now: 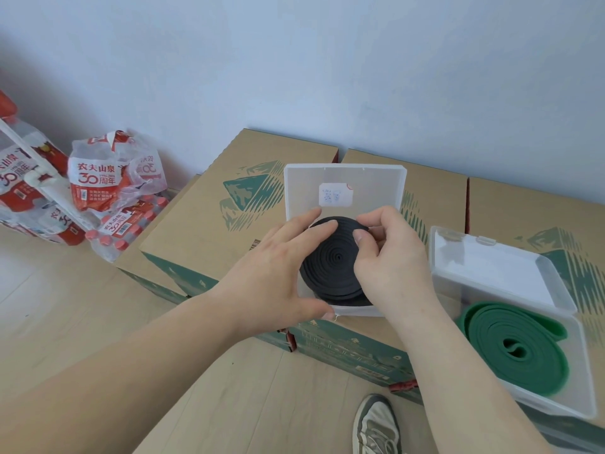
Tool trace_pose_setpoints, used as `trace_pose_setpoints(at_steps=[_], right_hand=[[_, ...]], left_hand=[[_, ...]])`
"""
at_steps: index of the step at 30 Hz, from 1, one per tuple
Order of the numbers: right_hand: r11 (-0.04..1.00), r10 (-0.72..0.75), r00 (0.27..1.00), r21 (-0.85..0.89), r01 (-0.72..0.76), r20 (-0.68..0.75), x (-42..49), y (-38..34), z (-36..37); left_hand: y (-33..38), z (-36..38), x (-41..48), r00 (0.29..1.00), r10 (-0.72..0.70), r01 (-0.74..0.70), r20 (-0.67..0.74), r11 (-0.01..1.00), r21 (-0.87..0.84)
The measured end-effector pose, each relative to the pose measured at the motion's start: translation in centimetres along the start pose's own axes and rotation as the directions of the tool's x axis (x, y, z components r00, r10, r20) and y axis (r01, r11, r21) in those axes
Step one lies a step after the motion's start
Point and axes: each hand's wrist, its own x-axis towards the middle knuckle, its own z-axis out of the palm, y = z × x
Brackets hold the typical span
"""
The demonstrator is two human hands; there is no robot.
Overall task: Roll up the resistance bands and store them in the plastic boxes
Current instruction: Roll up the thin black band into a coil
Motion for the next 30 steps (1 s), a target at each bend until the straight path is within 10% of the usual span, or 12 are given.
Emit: trace_pose_setpoints(at_steps=[30], right_hand=[[0.994, 0.110, 0.989, -0.027, -0.108, 0.096, 0.1, 0.8, 0.6]], left_hand=[[0.0, -0.4, 1.3, 0.987, -0.089, 0.082, 0.133, 0.995, 0.058]])
